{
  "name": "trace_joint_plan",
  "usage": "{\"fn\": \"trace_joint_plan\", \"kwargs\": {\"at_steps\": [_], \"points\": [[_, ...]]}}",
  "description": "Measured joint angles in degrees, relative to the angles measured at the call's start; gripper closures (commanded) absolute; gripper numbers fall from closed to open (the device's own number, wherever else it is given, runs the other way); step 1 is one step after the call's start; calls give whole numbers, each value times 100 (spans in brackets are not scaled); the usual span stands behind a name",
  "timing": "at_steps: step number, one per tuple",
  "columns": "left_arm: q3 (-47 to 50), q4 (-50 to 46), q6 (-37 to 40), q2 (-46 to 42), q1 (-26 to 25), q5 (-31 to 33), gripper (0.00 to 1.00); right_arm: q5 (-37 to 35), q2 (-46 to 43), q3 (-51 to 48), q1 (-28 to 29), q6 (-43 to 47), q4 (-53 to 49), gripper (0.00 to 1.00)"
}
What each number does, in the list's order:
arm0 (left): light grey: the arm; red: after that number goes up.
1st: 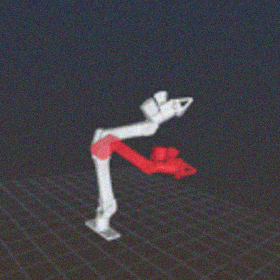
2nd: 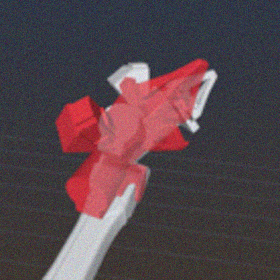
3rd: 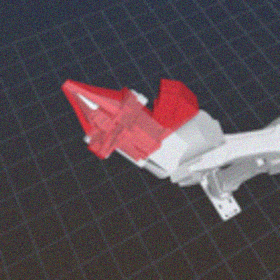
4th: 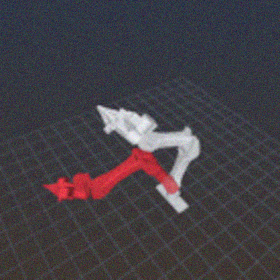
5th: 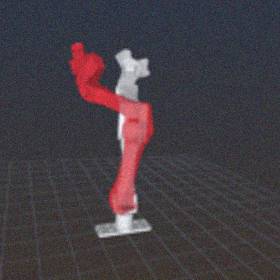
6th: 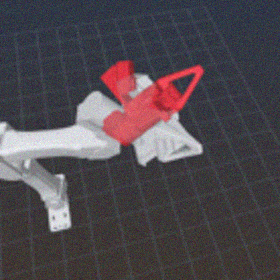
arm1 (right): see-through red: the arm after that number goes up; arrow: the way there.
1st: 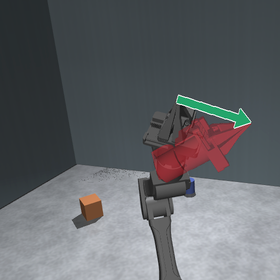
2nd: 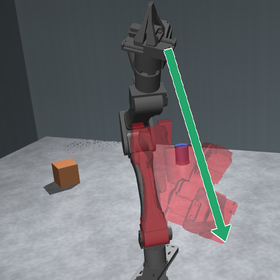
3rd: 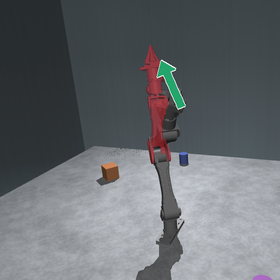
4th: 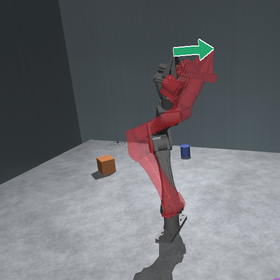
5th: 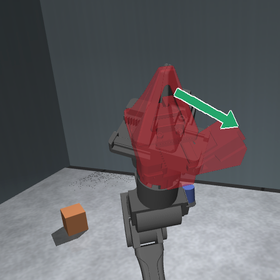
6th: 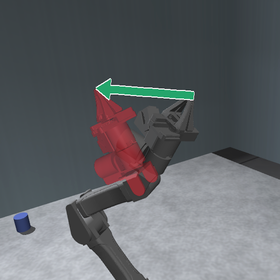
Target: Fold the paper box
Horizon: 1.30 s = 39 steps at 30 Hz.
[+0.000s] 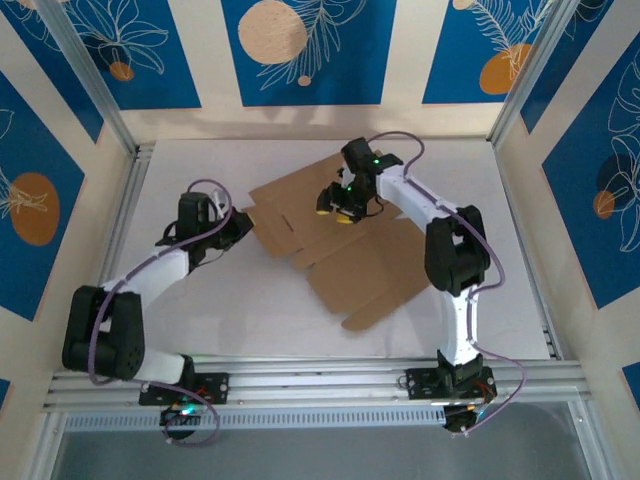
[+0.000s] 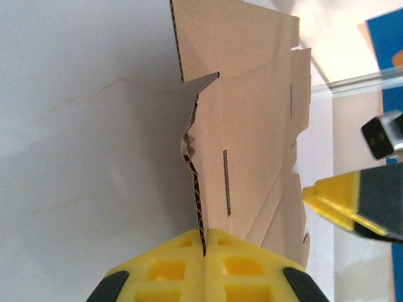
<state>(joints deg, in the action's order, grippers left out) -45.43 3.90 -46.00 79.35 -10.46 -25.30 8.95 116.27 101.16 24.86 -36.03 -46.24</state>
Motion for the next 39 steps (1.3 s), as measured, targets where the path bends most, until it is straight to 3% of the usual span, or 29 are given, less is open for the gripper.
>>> {"fn": "trace_joint_plan", "kwargs": {"at_steps": [2,9,13,18,25,32,39], "points": [[-238,-192,341,-229,-9,94,94,-68,-142,446,-28,46,-87,38],[-269,-133,2234,-1287,-264,358,100,-494,63,3418,-155,293,-807,38],[-267,-160,3128,-1561,-385,374,100,-229,501,4894,-433,-33,-1226,22],[-271,-210,4054,-1596,-411,374,100,-101,741,5027,-787,-1104,-1574,25],[-81,-103,4701,-1749,-435,339,100,-66,833,4811,-1003,-2557,-2133,24],[57,37,5139,-1786,-485,282,100,337,857,4376,-1163,-3322,-2127,21],[181,175,5399,-1965,-522,280,100,704,857,4063,-1169,-3716,-1764,29]]}}
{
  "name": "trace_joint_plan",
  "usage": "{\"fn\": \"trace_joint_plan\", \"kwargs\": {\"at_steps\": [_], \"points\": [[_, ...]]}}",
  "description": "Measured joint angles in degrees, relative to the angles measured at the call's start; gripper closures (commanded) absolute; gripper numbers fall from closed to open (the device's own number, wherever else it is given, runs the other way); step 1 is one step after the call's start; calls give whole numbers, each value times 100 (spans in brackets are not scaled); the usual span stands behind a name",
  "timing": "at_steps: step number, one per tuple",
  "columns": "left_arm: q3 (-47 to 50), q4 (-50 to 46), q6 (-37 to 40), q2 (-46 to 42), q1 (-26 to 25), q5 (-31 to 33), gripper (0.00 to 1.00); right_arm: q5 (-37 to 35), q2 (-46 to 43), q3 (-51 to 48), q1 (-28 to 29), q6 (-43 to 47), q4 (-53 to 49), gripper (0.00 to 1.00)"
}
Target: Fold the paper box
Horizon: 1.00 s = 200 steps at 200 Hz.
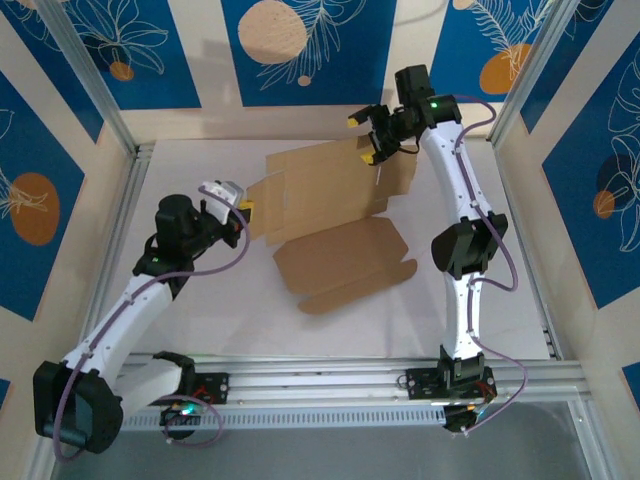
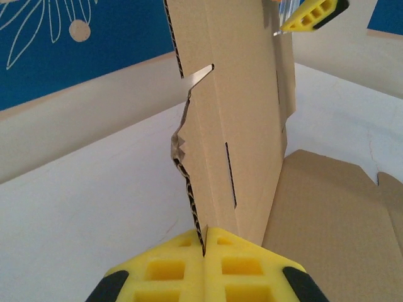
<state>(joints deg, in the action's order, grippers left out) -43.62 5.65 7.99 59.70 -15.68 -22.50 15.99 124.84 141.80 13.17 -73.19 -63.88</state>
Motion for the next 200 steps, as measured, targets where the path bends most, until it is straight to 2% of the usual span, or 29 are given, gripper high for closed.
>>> {"fn": "trace_joint_plan", "kwargs": {"at_steps": [25,53,92,102,120,139,150,162,200], "points": [[50,111,66,-17,-11,0,100,192,13,-361,39,-42,304,40],[131,153,120,-35,-11,7,100,341,9,-743,107,24,721,63],[256,164,114,-33,-11,9,100,428,-688,-2291,133,179,1943,90],[262,179,107,-35,-11,11,100,442,-841,-2562,133,170,2129,93],[302,208,94,-35,-11,15,100,498,-1016,-2966,127,179,2590,95],[323,201,48,-35,-11,94,68,608,-1255,-3670,116,162,3355,95],[337,208,2,-35,-13,164,55,695,-1357,-4000,114,131,3759,94],[337,245,-46,-48,-22,295,49,708,-1473,-4371,142,109,4068,94],[328,219,-437,-317,-22,632,41,697,-1639,-5167,212,-68,5110,94]]}}
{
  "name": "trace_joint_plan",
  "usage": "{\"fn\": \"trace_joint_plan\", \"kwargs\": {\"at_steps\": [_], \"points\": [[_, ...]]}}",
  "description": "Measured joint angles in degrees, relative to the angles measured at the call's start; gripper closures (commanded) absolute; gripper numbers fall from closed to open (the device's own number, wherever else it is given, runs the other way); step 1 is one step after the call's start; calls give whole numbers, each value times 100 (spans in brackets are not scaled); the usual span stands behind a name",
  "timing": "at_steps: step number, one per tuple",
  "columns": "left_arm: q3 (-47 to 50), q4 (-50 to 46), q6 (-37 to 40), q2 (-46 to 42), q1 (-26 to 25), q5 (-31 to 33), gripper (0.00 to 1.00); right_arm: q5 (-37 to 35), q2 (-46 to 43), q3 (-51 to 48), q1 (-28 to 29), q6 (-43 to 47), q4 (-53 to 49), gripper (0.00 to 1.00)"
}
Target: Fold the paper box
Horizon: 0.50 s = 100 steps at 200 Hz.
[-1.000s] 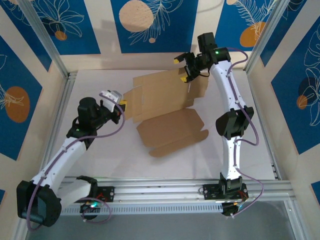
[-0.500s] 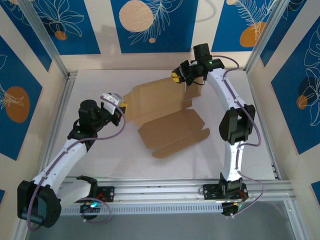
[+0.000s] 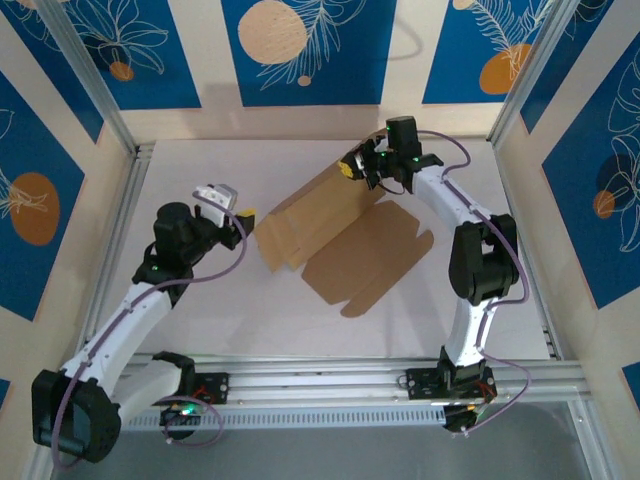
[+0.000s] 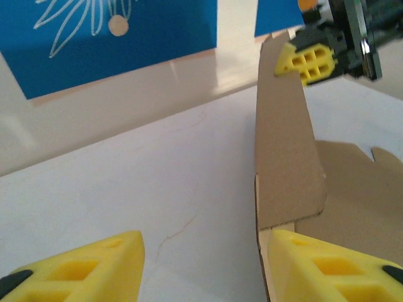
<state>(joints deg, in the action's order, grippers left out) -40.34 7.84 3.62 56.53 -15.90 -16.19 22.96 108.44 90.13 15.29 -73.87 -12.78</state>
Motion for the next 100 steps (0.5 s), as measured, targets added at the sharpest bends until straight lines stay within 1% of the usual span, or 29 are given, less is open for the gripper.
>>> {"fn": "trace_joint_plan", "kwargs": {"at_steps": [25,40,48,62,75,76,87,100], "points": [[-138,-122,-321,-160,-2,151,33,-17,-66,-262,15,-96,468,92],[-282,-186,-422,-153,-2,245,33,24,-61,-225,13,-35,442,91],[-444,-319,-481,-74,-2,278,34,46,-48,-144,13,35,350,91],[-968,-638,-529,271,-2,273,34,85,7,74,13,184,114,90],[-1644,-918,-627,791,-4,232,34,114,39,229,13,306,-55,89],[-1814,-951,-640,949,-4,203,34,125,48,264,13,328,-79,89],[-2328,-1139,-699,1362,-4,46,34,151,63,345,13,400,-160,87],[-2774,-1357,-772,1781,-33,-142,33,188,98,457,13,483,-319,86]]}}
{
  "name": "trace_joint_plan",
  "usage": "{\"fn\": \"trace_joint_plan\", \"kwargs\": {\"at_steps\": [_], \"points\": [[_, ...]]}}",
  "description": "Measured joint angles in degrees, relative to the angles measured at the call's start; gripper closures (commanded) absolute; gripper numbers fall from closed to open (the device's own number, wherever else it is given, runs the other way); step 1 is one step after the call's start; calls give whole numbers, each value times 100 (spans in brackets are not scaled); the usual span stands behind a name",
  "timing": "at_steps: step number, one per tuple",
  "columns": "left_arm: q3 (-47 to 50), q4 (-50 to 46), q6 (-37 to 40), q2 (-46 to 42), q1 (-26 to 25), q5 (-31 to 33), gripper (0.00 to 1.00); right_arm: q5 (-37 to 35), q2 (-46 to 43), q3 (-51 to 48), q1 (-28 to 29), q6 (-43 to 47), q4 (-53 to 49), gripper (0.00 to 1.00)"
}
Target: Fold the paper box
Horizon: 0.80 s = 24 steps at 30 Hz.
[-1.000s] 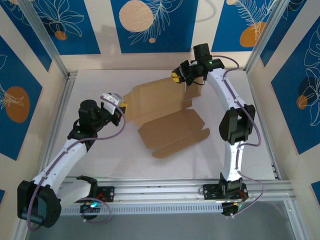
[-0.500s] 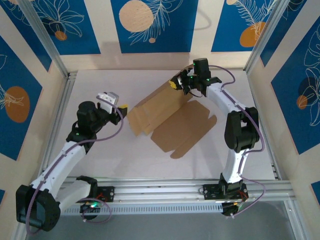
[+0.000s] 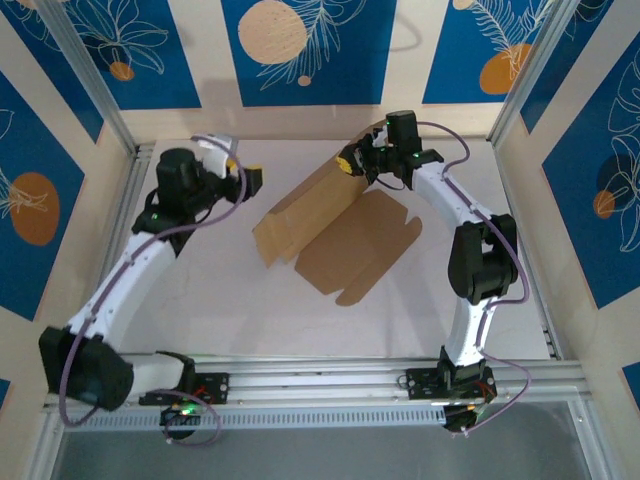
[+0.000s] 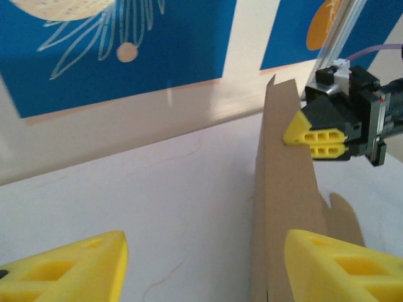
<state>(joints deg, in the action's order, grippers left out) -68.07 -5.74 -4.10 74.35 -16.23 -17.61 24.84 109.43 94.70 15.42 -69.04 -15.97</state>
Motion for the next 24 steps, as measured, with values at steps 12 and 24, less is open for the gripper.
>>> {"fn": "trace_joint_plan", "kwargs": {"at_steps": [12,24], "points": [[-2087,-1484,-535,2376,-142,-1165,32,284,684,1172,48,715,-1080,85],[-3034,-2238,-758,2802,-330,-1834,32,361,1185,2068,153,1248,-1954,82]]}}
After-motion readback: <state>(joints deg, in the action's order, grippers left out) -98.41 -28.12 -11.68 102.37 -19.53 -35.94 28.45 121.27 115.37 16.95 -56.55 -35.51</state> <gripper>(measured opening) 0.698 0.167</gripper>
